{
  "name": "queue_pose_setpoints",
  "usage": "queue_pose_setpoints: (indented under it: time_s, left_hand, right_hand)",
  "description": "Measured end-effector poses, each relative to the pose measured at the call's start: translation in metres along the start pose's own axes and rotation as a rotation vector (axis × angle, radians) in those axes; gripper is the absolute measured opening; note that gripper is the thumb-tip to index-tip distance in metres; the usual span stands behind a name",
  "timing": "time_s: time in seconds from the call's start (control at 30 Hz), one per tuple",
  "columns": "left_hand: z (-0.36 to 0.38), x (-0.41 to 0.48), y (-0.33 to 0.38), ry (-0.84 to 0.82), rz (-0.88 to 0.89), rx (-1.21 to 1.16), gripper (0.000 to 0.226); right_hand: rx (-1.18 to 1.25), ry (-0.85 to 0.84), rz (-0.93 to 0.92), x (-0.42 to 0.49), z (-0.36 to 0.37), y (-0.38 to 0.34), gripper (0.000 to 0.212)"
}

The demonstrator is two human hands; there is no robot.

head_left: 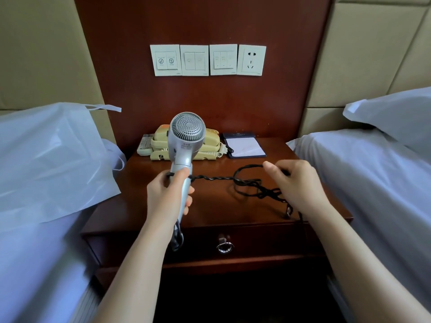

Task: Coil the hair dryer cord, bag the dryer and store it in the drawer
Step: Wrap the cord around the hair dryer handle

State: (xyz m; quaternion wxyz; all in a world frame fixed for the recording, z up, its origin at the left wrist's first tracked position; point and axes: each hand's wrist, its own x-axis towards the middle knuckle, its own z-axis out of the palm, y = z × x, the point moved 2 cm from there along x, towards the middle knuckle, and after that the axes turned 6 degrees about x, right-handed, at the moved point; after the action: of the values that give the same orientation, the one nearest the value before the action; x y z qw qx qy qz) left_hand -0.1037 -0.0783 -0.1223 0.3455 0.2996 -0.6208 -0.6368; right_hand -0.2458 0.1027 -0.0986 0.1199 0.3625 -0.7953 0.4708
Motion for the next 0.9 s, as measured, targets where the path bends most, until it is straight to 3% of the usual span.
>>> queue_pose_setpoints:
  time_s: [0.3, 0.77, 0.9]
  left_hand:
    - [-0.028, 0.015, -0.003, 0.114, -0.080, -0.068, 0.017]
    - [-0.056, 0.026, -0.004, 0.270, -0.066, -0.091, 0.022]
    - [-0.064, 0.023, -0.011, 0.224, -0.089, -0.026, 0.021]
  right_hand:
    - [-0.195, 0.026, 0.005, 0.003, -0.017, 0.025, 0.051]
    - [-0.496, 0.181, 0.277, 0.010, -0.034, 0.062, 0.047]
    - [-0.632, 0.086, 0.283, 0.003, -0.027, 0.058, 0.041]
